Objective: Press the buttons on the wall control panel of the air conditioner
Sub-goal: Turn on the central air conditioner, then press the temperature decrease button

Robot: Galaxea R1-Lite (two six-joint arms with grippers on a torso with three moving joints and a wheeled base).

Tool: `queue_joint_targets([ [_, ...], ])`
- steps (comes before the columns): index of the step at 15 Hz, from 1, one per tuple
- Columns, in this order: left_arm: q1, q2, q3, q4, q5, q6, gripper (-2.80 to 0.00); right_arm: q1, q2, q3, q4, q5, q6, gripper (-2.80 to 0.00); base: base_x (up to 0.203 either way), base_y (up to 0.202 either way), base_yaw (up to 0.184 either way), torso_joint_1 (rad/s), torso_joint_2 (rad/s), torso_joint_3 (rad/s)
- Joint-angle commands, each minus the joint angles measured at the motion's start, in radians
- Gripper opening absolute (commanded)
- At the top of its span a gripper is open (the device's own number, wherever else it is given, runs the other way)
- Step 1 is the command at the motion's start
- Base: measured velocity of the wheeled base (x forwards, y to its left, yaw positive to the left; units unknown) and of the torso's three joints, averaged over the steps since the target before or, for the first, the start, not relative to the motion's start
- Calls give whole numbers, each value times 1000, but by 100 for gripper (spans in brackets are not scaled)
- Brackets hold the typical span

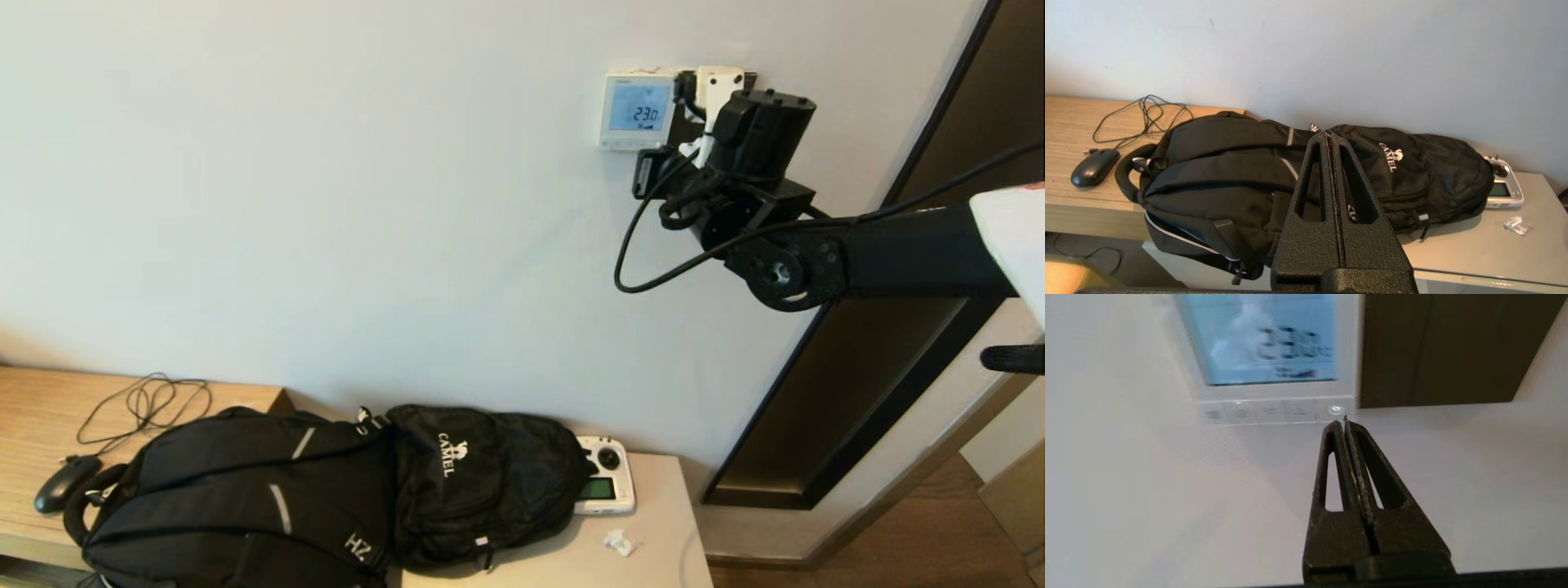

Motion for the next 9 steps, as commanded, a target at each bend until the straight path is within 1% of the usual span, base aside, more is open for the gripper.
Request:
queue_joint_targets([
  [1, 1, -2, 0, 0, 0, -1, -280, 16, -40, 13, -6, -3, 1, -280, 0, 0, 0, 0, 0, 0],
  [6, 1, -2, 0, 0, 1, -1, -280, 61, -1, -26, -14, -4, -10, -280, 0, 0, 0, 0, 0, 0],
  [9, -1, -2, 0, 0, 1, -1, -280, 60, 72, -124, -10, -5, -11, -280, 0, 0, 0, 0, 0, 0],
])
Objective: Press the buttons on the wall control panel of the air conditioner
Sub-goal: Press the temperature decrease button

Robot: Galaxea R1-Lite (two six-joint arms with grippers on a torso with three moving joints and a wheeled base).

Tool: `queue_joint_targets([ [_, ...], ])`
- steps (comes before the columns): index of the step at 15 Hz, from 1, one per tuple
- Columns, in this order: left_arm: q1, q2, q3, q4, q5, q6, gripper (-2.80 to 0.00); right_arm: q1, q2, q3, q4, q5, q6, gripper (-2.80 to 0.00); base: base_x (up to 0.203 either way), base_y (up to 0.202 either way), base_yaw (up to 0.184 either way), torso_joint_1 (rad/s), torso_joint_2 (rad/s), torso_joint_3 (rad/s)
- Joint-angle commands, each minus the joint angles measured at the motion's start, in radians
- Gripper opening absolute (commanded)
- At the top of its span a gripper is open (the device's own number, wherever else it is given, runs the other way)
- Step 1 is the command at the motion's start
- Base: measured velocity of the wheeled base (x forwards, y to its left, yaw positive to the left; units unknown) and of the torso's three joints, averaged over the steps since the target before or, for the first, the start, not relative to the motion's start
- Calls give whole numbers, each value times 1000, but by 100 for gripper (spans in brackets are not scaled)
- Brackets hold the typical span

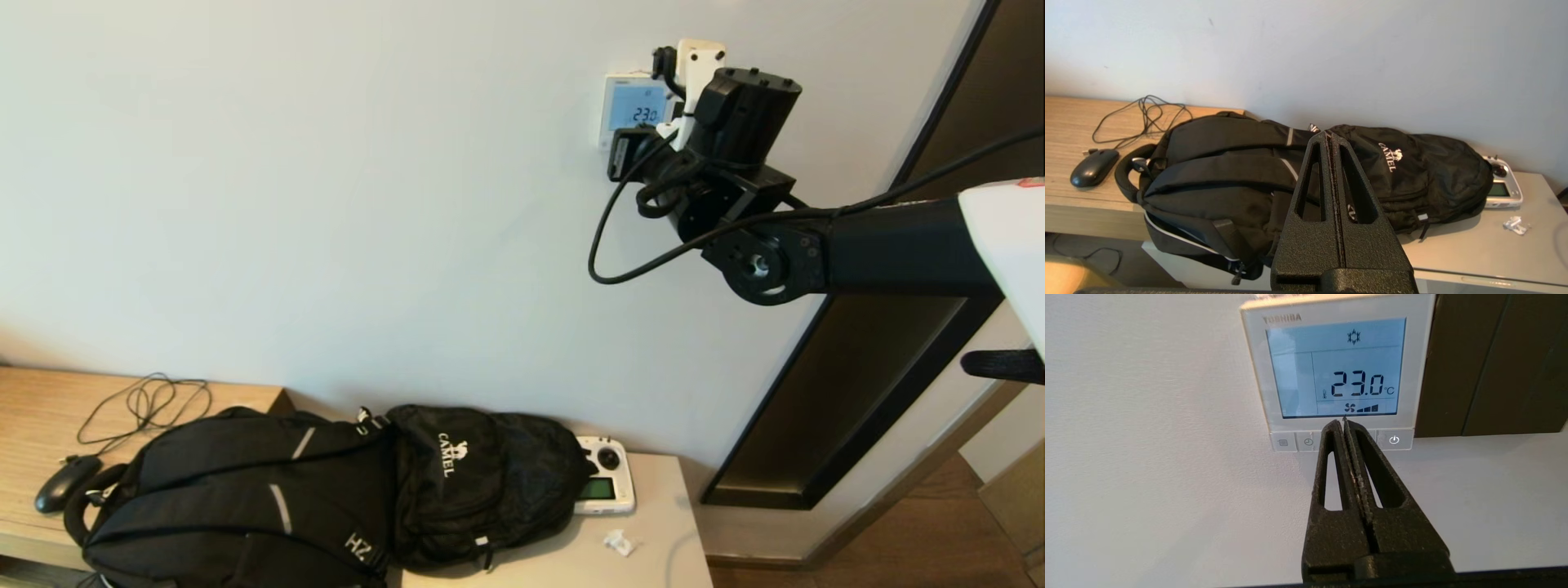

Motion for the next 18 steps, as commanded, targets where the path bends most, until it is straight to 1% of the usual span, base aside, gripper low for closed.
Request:
queue_joint_targets([
  [1, 1, -1, 0, 0, -1, 0, -280, 0, 40, -36, 2, -1, -3, -280, 0, 0, 0, 0, 0, 0],
  [4, 1, -1, 0, 0, -1, 0, -280, -5, 58, -44, 1, -1, -16, -280, 0, 0, 0, 0, 0, 0],
  [18, 1, -2, 0, 0, -1, 0, -280, -13, 81, -51, 1, -1, -18, -280, 0, 0, 0, 0, 0, 0],
])
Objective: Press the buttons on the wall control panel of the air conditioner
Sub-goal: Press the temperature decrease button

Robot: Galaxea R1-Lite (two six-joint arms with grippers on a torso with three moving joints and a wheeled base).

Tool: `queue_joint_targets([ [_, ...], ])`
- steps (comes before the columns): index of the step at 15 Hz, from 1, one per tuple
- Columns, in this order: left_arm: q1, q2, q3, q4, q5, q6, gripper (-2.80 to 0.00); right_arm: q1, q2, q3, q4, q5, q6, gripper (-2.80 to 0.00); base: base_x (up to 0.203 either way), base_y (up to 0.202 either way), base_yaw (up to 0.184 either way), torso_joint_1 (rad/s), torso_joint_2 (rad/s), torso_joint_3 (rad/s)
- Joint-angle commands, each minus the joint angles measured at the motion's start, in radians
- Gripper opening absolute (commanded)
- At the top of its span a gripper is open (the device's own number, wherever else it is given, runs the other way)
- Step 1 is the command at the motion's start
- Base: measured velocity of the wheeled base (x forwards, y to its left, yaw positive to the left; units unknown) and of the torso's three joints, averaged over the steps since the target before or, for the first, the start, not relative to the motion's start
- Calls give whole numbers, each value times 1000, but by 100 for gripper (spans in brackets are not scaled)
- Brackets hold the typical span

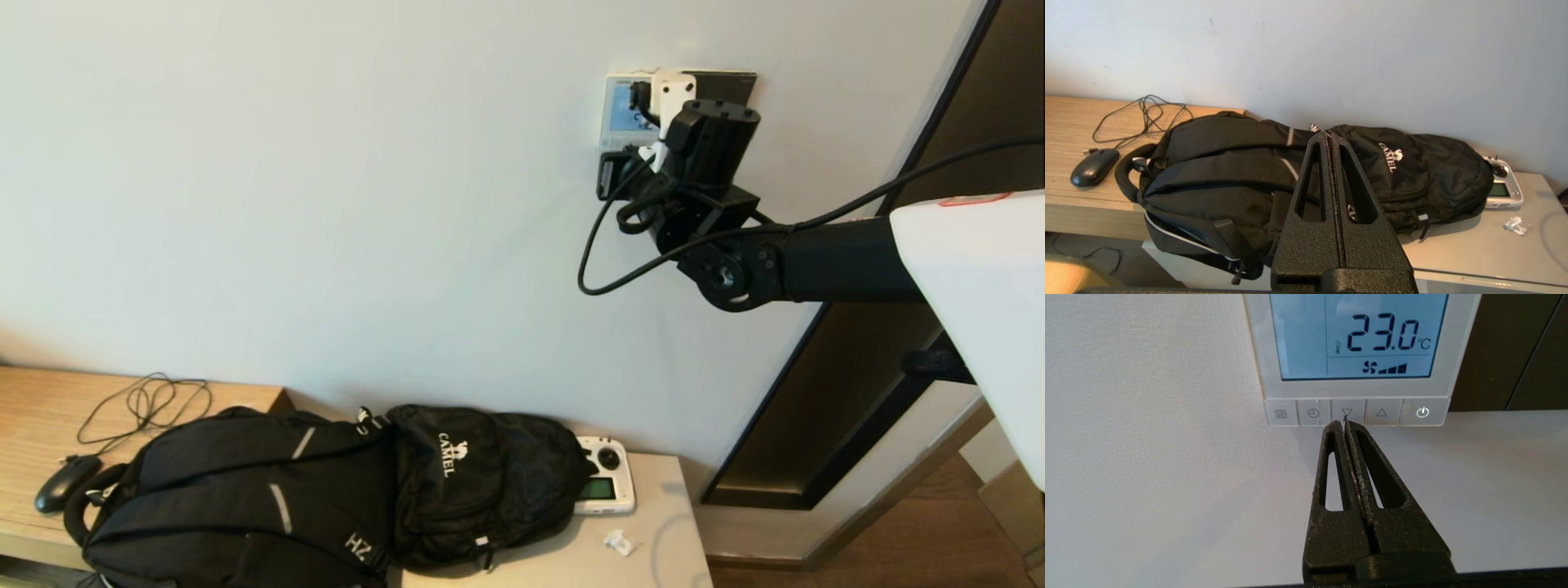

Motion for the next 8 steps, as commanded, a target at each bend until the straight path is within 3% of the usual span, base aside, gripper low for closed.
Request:
queue_joint_targets([
  [1, 0, -2, 0, 0, 1, 0, -280, -1, 9, -6, -3, -2, -1, -280, 0, 0, 0, 0, 0, 0],
  [8, 0, 0, 0, 0, 0, 0, -280, -16, 30, -33, -2, -2, -1, -280, 0, 0, 0, 0, 0, 0],
])
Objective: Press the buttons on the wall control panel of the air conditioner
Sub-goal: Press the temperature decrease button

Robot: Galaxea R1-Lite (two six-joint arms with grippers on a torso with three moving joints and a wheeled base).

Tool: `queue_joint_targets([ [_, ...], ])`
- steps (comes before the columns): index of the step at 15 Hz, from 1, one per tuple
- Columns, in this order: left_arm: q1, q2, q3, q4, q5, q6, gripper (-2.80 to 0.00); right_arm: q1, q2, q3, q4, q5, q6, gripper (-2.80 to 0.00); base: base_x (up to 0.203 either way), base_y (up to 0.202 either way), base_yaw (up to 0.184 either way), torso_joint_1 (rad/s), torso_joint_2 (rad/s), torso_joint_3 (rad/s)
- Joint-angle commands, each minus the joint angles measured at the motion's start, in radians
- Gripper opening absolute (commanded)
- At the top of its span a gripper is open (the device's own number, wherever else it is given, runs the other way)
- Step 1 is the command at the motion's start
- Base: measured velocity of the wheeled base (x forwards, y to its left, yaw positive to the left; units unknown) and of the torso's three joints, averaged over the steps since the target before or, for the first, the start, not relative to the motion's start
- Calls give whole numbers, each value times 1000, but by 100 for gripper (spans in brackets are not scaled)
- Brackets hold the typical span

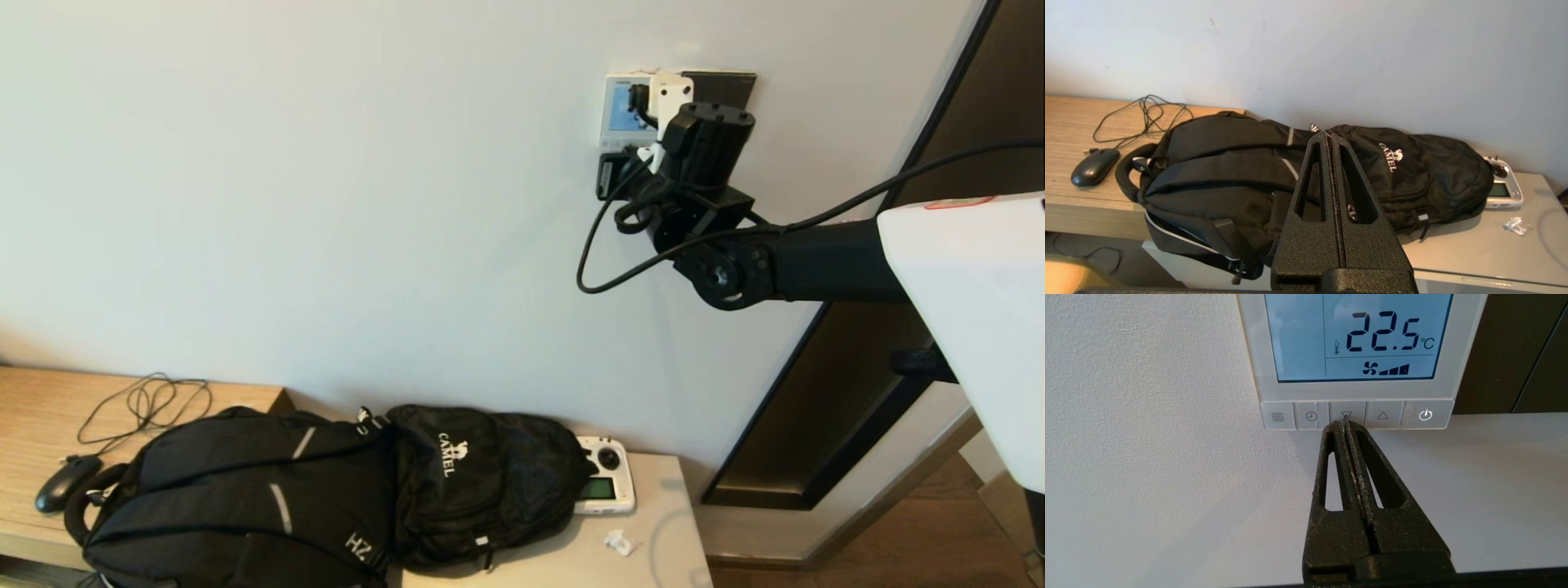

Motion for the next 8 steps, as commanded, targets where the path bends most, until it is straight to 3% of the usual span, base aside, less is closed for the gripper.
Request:
queue_joint_targets([
  [1, 0, -2, 0, 0, 1, -1, -280, -2, 6, -5, -4, -3, -1, -280, 0, 0, 0, 0, 0, 0],
  [8, 0, 0, 0, 0, -1, -1, -280, 5, -7, 18, -15, -4, -1, -280, 0, 0, 0, 0, 0, 0],
])
